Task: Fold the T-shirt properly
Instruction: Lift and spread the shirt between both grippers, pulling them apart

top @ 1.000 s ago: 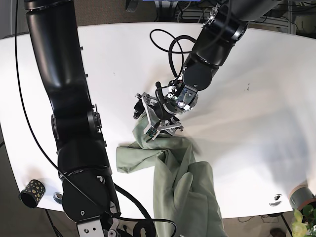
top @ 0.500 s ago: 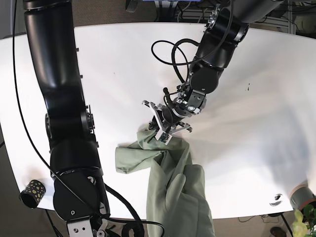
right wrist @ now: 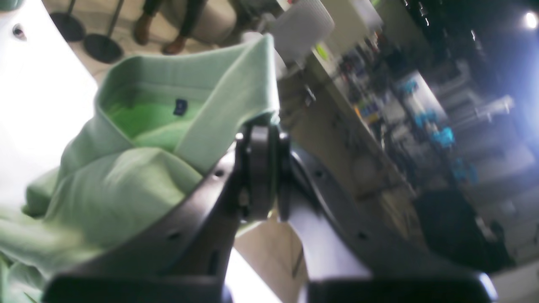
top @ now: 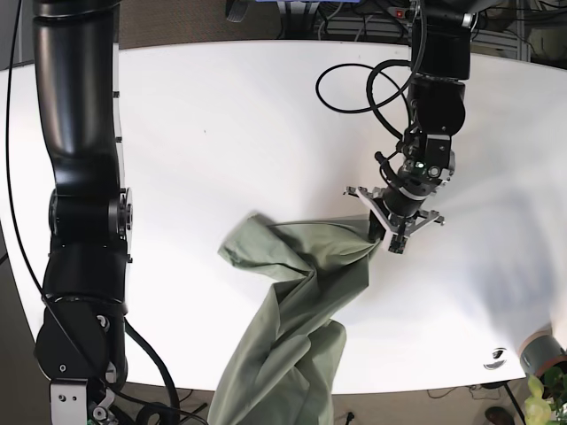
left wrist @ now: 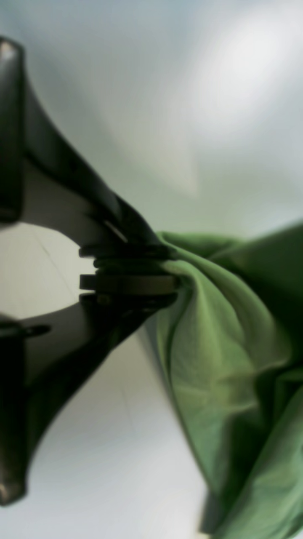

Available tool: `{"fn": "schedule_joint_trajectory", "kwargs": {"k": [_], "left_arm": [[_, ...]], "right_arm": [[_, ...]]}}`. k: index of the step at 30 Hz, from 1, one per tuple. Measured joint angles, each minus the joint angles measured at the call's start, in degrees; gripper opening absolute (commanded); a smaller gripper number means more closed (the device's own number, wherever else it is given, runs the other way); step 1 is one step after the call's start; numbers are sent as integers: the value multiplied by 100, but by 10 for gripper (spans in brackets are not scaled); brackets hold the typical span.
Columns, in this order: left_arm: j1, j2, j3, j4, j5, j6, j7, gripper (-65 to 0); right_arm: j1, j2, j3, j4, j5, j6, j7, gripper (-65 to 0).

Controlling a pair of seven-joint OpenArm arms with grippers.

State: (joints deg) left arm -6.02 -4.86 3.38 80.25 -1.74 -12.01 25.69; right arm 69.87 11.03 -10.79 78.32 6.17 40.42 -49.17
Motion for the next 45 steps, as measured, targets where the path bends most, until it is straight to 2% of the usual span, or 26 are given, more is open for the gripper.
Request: {"fn": "schedule_joint_trajectory", "kwargs": {"k": [8,12,16,21,24,28,33,39,45], "left_arm": [[262,-321,-1062,988,-4,-9,68,-650],[63,-345,-1596,1161,-7,-13,525,-650],[-396,-452,-2048,1224,-7,-411,822,-650],[-1191,-507,-2428,1311,13,-553,1344,-650],[-1770,-678,-2492,1338,4,-741,1790,-650],[-2551,-868,-2564,1364,13,-758,2037,-650],[-3215,-1123,-2564,1388,-31,-787,2483,-650],[-3287,-1311,-2575,1399,-7,-778,2564,-650],[-2793,-1274,-2732,1397,-70,-1058,2590,-650]], "right_arm": [[-516,197,-9,-39,22,15,-7,-650],[-542,251,-2,-166,20,15,245,-650],[-422,286,4,-518,15,17,363,-650],[-79,382,-4,-837,22,55,382,-650],[179,474,7,-855,24,33,402,-650],[293,501,37,-839,20,9,420,-650],[192,538,413,-839,103,55,387,-650],[120,647,999,-809,59,4,44,-650],[-1084,706,1622,157,90,-2,-177,-650]]}}
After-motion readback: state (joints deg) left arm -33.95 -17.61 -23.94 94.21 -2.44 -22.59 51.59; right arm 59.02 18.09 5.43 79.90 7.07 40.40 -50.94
